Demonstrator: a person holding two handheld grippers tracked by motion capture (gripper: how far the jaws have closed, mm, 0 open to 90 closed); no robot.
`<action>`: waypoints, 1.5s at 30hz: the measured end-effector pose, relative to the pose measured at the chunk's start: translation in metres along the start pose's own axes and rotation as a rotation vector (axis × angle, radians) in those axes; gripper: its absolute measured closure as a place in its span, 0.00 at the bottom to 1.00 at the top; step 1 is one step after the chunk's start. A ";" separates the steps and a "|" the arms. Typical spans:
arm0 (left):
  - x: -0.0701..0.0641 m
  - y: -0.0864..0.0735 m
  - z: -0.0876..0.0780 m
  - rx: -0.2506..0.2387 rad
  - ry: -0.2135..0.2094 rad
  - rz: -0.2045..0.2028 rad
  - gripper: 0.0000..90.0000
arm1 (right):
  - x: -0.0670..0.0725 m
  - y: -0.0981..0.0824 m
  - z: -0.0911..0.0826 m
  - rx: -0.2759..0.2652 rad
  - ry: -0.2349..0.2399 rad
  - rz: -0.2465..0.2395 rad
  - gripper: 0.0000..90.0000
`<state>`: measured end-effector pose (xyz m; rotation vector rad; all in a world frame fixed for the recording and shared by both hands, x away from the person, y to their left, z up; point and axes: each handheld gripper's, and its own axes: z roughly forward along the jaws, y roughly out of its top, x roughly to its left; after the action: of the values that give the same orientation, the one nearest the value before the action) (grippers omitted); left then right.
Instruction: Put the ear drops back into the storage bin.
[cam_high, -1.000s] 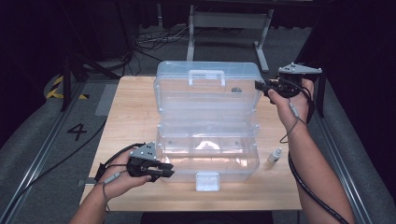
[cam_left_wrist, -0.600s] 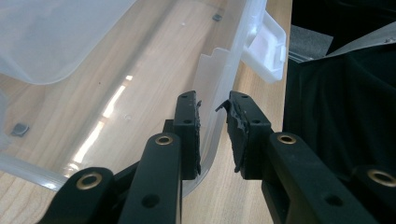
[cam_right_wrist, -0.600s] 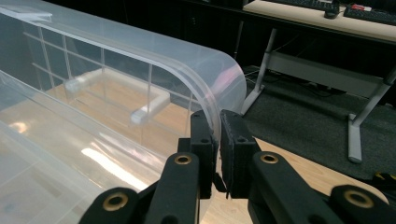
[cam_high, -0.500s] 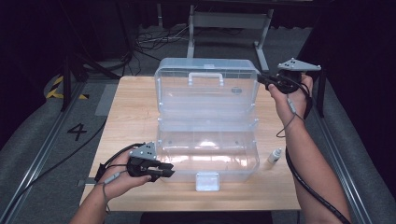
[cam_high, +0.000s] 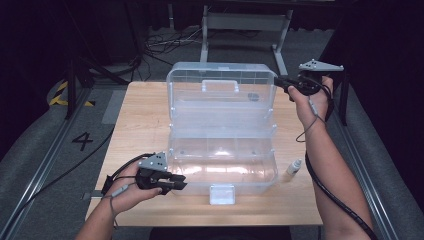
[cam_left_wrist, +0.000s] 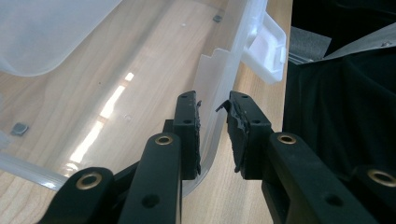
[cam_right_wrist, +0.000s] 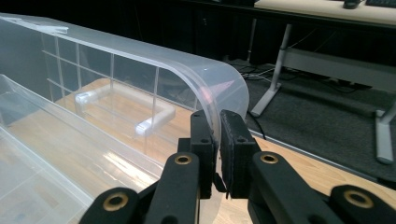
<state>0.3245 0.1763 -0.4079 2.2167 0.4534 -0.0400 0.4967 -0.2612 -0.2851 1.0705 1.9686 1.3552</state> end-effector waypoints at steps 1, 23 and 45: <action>0.000 0.000 0.000 0.000 0.000 -0.002 0.83 | -0.001 0.000 0.001 0.001 0.003 -0.002 0.94; 0.000 0.001 0.000 0.006 0.002 -0.028 0.82 | -0.022 -0.001 0.018 0.013 0.085 0.054 0.93; -0.005 0.003 0.000 0.003 0.027 -0.060 0.83 | -0.038 -0.004 0.038 0.031 0.129 0.118 0.93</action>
<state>0.3211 0.1736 -0.4049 2.2083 0.5347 -0.0432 0.5458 -0.2736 -0.3030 1.1560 2.0525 1.4944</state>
